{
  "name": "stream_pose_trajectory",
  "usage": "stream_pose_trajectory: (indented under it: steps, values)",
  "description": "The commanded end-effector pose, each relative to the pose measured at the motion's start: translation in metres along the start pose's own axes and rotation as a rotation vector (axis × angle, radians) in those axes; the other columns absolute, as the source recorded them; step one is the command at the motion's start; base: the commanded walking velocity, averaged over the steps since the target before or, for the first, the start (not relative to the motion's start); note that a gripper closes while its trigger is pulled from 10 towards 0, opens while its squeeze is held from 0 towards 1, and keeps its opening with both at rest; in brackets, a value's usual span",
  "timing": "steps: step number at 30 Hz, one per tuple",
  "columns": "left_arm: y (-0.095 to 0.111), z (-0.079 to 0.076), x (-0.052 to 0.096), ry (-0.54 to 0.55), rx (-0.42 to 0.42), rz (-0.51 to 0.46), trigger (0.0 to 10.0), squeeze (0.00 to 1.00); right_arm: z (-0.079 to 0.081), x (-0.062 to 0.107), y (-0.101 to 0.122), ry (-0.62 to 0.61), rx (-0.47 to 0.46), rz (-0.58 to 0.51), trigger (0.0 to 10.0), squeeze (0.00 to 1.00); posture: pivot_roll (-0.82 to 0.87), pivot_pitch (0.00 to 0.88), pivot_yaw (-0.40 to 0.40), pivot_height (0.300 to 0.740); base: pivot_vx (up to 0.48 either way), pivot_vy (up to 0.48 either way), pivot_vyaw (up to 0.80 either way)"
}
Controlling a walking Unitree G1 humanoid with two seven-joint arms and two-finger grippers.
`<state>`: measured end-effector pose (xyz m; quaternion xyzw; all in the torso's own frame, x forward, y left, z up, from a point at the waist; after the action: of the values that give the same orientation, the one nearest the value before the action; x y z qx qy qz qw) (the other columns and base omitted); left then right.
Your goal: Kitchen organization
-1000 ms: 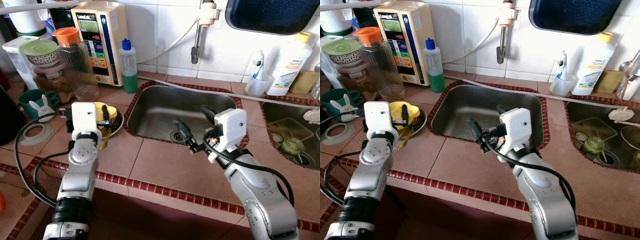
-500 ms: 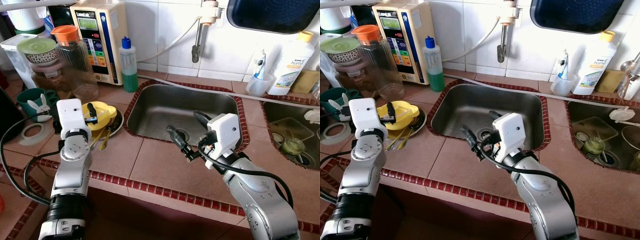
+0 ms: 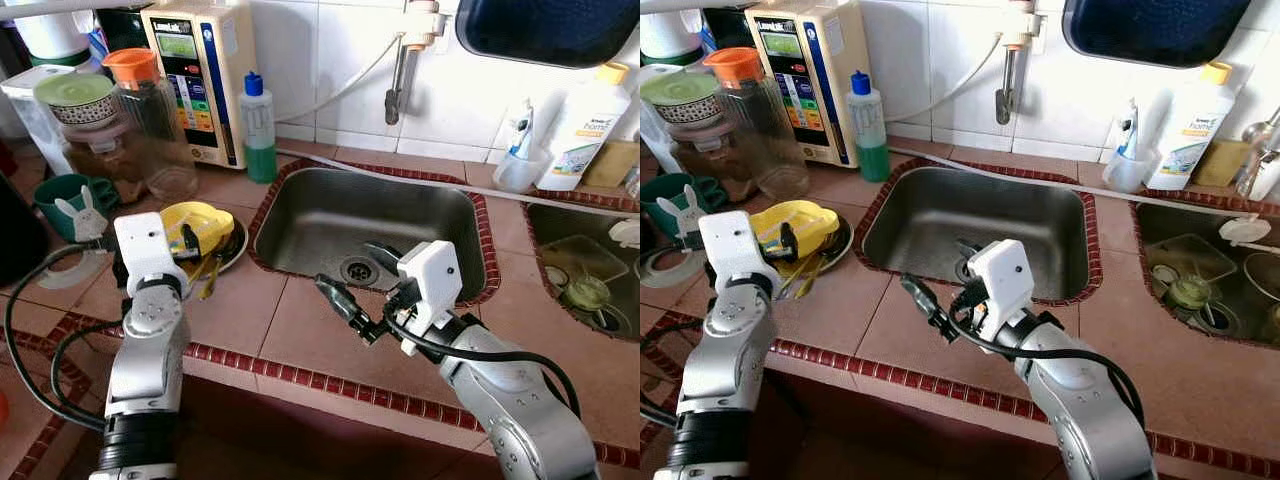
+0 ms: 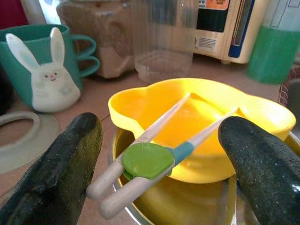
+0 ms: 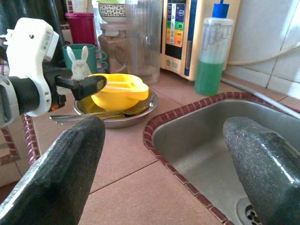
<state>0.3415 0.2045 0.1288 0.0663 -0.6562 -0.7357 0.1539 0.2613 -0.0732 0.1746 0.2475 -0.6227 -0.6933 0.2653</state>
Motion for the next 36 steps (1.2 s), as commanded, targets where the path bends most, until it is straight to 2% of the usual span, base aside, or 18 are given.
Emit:
stream_pose_trajectory:
  steps: [1, 2, 3, 4, 5, 8, 9, 14, 19, 27, 30, 36]
  values:
    - [0.003, 0.000, -0.001, -0.004, 0.006, -0.003, 7.7, 0.00, 0.003, 0.001, 0.006, 0.014, 0.007, -0.011, 10.0, 0.00, 0.10, 0.000, 0.017, 0.740, 0.000, 0.000, 0.00]
    - [0.003, 0.000, -0.001, -0.004, 0.008, -0.002, 5.3, 0.00, 0.003, 0.001, 0.005, 0.010, 0.002, -0.008, 10.0, 0.00, 0.10, 0.000, 0.017, 0.740, 0.000, 0.000, 0.00]
    - [0.004, 0.000, -0.002, -0.005, 0.009, 0.001, 4.9, 0.00, 0.002, 0.000, 0.004, 0.001, -0.014, -0.001, 10.0, 0.00, 0.10, 0.000, 0.017, 0.740, 0.000, 0.000, 0.00]
    - [0.004, -0.001, -0.002, -0.007, 0.007, -0.001, 9.7, 0.00, 0.001, 0.001, 0.003, -0.003, -0.020, 0.002, 10.0, 0.00, 0.10, 0.000, 0.018, 0.740, 0.000, 0.000, 0.00]
    - [0.005, -0.002, -0.002, -0.013, 0.005, -0.004, 10.0, 0.00, -0.001, 0.001, 0.002, -0.018, -0.019, 0.012, 10.0, 0.00, 0.10, 0.000, 0.018, 0.740, 0.000, 0.000, 0.00]
    - [0.008, -0.004, -0.002, -0.026, 0.003, -0.018, 10.0, 0.00, -0.009, 0.000, -0.005, -0.075, -0.041, 0.051, 10.0, 0.00, 0.10, 0.000, 0.020, 0.740, 0.000, 0.000, 0.00]
    - [0.008, -0.004, -0.002, -0.025, 0.005, -0.018, 10.0, 0.00, -0.009, 0.000, 0.000, -0.066, -0.051, 0.023, 10.0, 0.00, 0.09, 0.000, 0.022, 0.740, 0.000, 0.000, 0.00]
    - [0.010, -0.005, -0.002, -0.028, 0.006, -0.024, 10.0, 0.00, -0.009, 0.001, 0.006, -0.061, -0.001, -0.001, 10.0, 0.00, 0.09, 0.000, 0.023, 0.740, 0.000, 0.000, 0.00]
    - [0.022, -0.006, -0.003, -0.025, -0.013, -0.083, 10.0, 0.00, -0.012, 0.001, 0.010, -0.082, 0.001, -0.021, 10.0, 0.00, 0.09, 0.000, 0.022, 0.740, 0.000, 0.000, 0.80]
    - [0.023, -0.003, -0.004, -0.015, -0.013, -0.085, 10.0, 0.00, -0.014, 0.001, 0.011, -0.093, -0.004, -0.024, 10.0, 0.00, 0.09, 0.000, 0.021, 0.740, 0.000, 0.000, 0.80]
    - [0.022, -0.005, -0.004, -0.022, -0.016, -0.084, 10.0, 0.00, -0.016, 0.001, 0.013, -0.108, -0.007, -0.036, 10.0, 0.00, 0.09, 0.000, 0.021, 0.740, 0.000, 0.000, 0.00]
    - [0.021, -0.016, -0.003, -0.095, -0.039, -0.110, 10.0, 0.00, -0.030, 0.001, 0.014, -0.202, 0.004, -0.042, 10.0, 0.00, 0.09, 0.000, 0.018, 0.740, 0.000, 0.000, 0.00]
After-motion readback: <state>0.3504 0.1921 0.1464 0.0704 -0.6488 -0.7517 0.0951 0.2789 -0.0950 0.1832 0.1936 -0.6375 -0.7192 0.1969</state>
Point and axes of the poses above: a point about 5 cm out from each wrist's last joint towards the gripper, its own x axis pointing back from the gripper into the wrist, its own y axis along the axis of the wrist's last joint, z = x × y, the point moved 3 cm from there along -x, pointing out of the wrist towards the gripper, and after that the axes turned 7 degrees about -x, right-handed, at the moved point
